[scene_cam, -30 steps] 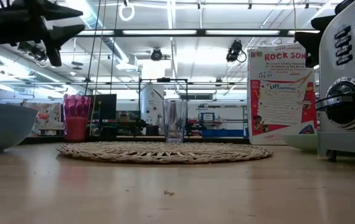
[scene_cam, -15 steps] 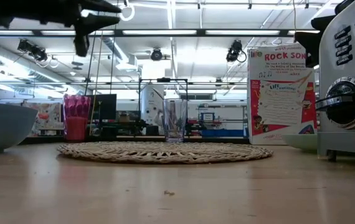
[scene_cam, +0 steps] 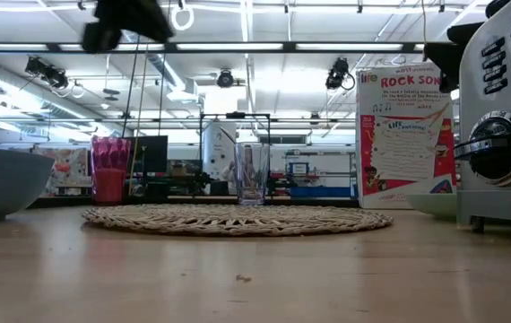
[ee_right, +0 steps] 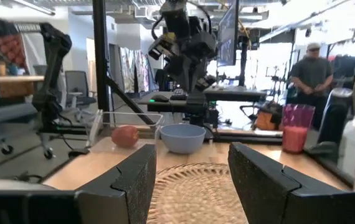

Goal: Arrange a breakfast setting
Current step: Put the blue bowl on the brown table mat

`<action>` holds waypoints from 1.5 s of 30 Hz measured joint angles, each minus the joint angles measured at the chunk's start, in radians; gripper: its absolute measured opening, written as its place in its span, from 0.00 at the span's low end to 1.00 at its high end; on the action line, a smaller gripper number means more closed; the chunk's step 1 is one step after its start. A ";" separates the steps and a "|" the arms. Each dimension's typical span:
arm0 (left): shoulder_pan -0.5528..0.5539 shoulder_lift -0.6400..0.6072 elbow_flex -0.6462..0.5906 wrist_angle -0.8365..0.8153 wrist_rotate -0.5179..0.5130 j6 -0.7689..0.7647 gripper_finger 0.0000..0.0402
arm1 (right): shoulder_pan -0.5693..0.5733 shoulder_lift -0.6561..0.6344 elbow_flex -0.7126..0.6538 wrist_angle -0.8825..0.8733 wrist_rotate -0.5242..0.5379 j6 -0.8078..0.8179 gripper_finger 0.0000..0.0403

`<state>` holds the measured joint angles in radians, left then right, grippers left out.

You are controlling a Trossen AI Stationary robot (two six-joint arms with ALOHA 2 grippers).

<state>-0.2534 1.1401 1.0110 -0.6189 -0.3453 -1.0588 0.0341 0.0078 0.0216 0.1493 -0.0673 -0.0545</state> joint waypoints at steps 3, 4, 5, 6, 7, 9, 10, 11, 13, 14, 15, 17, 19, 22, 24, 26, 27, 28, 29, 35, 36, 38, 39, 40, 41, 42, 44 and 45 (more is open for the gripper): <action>-0.026 0.039 0.074 -0.223 0.042 -0.115 0.13 | 0.000 0.000 0.000 0.005 -0.001 0.001 0.51; -0.040 0.047 0.082 -0.273 0.057 -0.149 0.13 | 0.000 0.000 0.000 0.013 -0.001 0.004 0.51; -0.053 0.054 0.084 -0.306 0.075 -0.183 0.14 | 0.000 0.000 0.000 0.031 -0.001 0.006 0.51; -0.066 0.058 0.082 -0.326 0.086 -0.216 0.16 | 0.000 0.000 0.000 0.056 -0.001 0.008 0.51; -0.083 0.060 0.075 -0.329 0.091 -0.246 0.18 | 0.000 0.000 0.000 0.081 -0.008 0.029 0.51; -0.116 0.066 0.054 -0.332 0.096 -0.312 0.23 | 0.003 0.000 0.000 0.134 -0.039 0.151 0.51; -0.128 0.067 0.042 -0.336 0.098 -0.356 0.27 | 0.004 0.000 0.000 0.168 -0.058 0.240 0.51; -0.139 0.067 0.031 -0.341 0.104 -0.408 0.30 | 0.005 0.000 0.000 0.202 -0.070 0.320 0.51; -0.153 0.066 0.010 -0.362 0.121 -0.521 0.38 | 0.005 0.000 0.000 0.252 -0.080 0.433 0.51; -0.158 0.066 -0.001 -0.386 0.131 -0.567 0.42 | 0.005 0.000 0.000 0.280 -0.076 0.454 0.51; -0.162 0.066 -0.012 -0.407 0.139 -0.603 0.45 | 0.005 0.000 0.000 0.311 -0.061 0.460 0.51; -0.171 0.066 -0.038 -0.411 0.155 -0.654 0.50 | 0.005 0.000 0.000 0.375 -0.034 0.506 0.51; -0.173 0.066 -0.064 -0.411 0.180 -0.691 0.52 | 0.005 0.000 0.000 0.445 -0.030 0.585 0.51; -0.166 0.076 -0.095 -0.413 0.197 -0.747 0.53 | 0.005 0.000 0.000 0.524 -0.031 0.678 0.51; -0.158 0.091 -0.112 -0.425 0.204 -0.777 0.52 | 0.005 0.000 0.001 0.530 -0.025 0.667 0.51; -0.147 0.113 -0.124 -0.431 0.218 -0.787 0.51 | 0.005 0.006 0.001 0.512 0.007 0.663 0.51; -0.141 0.128 -0.127 -0.424 0.219 -0.782 0.50 | 0.005 0.008 0.002 0.495 0.024 0.680 0.51; -0.136 0.141 -0.129 -0.423 0.220 -0.769 0.50 | 0.005 0.013 0.010 0.464 0.030 0.697 0.51; -0.130 0.155 -0.130 -0.429 0.220 -0.756 0.49 | 0.005 0.023 0.024 0.433 0.029 0.706 0.51; -0.088 0.246 -0.130 -0.426 0.225 -0.667 0.48 | 0.024 0.143 0.220 0.134 0.019 0.557 0.51; -0.083 0.260 -0.130 -0.426 0.232 -0.656 0.48 | 0.024 0.174 0.266 0.089 0.019 0.523 0.51; -0.071 0.282 -0.130 -0.425 0.247 -0.626 0.48 | 0.024 0.235 0.350 -0.005 0.020 0.471 0.51; -0.063 0.292 -0.130 -0.423 0.266 -0.612 0.48 | 0.024 0.268 0.391 -0.054 0.020 0.450 0.51; -0.059 0.303 -0.130 -0.423 0.285 -0.605 0.47 | 0.024 0.302 0.432 -0.100 0.020 0.431 0.51; -0.056 0.314 -0.130 -0.422 0.304 -0.599 0.45 | 0.024 0.335 0.470 -0.145 0.021 0.413 0.51; -0.053 0.323 -0.130 -0.420 0.318 -0.598 0.43 | 0.024 0.367 0.507 -0.184 0.022 0.394 0.51; -0.051 0.339 -0.130 -0.418 0.331 -0.597 0.38 | 0.023 0.429 0.572 -0.237 0.022 0.355 0.51; -0.051 0.345 -0.130 -0.415 0.332 -0.597 0.35 | 0.023 0.458 0.600 -0.255 0.022 0.335 0.51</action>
<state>-0.3046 1.4855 0.8810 -1.0335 -0.0136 -1.6562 0.0570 0.4656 0.6215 -0.1059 -0.0449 0.2809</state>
